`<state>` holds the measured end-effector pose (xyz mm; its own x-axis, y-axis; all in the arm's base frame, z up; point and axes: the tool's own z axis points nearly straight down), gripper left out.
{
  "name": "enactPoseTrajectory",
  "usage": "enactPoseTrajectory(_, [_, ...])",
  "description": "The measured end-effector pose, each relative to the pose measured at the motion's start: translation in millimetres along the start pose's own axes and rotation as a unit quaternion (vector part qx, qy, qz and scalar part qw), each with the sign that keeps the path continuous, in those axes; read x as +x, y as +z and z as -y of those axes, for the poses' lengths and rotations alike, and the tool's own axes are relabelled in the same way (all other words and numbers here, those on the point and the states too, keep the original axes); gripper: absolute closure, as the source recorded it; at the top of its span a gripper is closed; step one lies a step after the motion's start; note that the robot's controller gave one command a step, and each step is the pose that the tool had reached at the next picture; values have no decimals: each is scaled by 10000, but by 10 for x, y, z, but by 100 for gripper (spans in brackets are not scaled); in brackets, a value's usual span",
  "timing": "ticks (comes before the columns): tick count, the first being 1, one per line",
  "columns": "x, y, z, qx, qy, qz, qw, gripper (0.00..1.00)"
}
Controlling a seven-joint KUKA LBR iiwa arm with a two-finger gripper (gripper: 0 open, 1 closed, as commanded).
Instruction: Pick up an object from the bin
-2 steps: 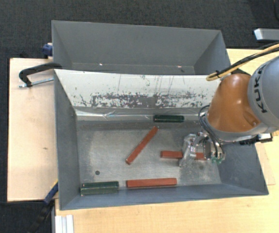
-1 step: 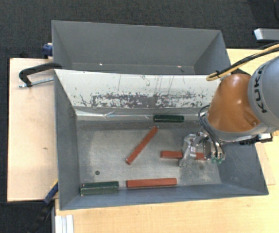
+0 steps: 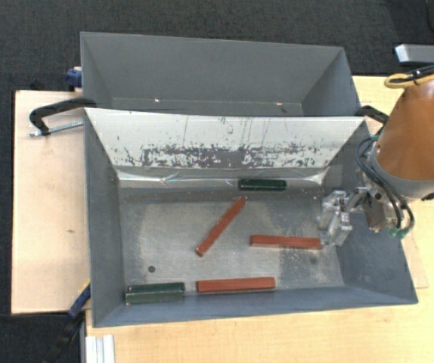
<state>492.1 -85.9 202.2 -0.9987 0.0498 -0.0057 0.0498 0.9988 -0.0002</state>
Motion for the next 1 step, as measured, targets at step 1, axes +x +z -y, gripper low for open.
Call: enactPoseTrajectory(1, [1,2,-3,0,-7,-3,10000,0])
